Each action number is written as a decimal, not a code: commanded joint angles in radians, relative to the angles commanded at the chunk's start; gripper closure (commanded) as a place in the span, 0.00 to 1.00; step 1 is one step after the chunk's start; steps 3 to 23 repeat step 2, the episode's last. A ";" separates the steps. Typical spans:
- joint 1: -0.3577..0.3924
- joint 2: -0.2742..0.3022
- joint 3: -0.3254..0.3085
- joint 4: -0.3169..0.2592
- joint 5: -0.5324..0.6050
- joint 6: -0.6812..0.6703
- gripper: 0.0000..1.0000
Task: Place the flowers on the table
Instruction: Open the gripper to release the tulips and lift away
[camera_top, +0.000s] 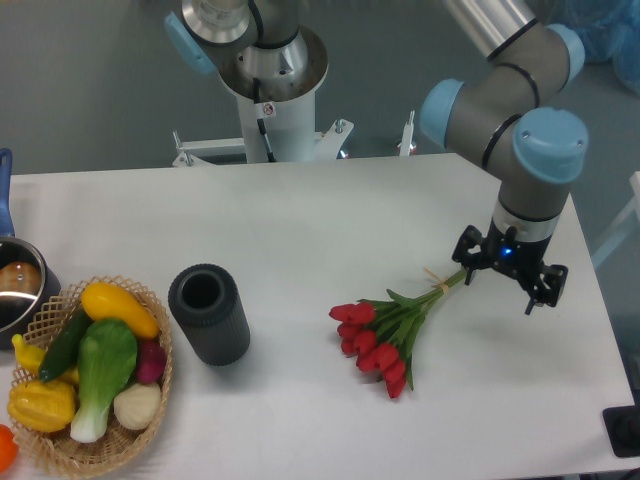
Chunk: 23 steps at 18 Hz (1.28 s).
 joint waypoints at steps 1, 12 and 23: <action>-0.002 0.000 0.000 0.000 0.000 0.000 0.00; -0.002 0.000 -0.002 0.000 0.002 -0.002 0.00; -0.002 0.000 -0.002 0.000 0.002 -0.002 0.00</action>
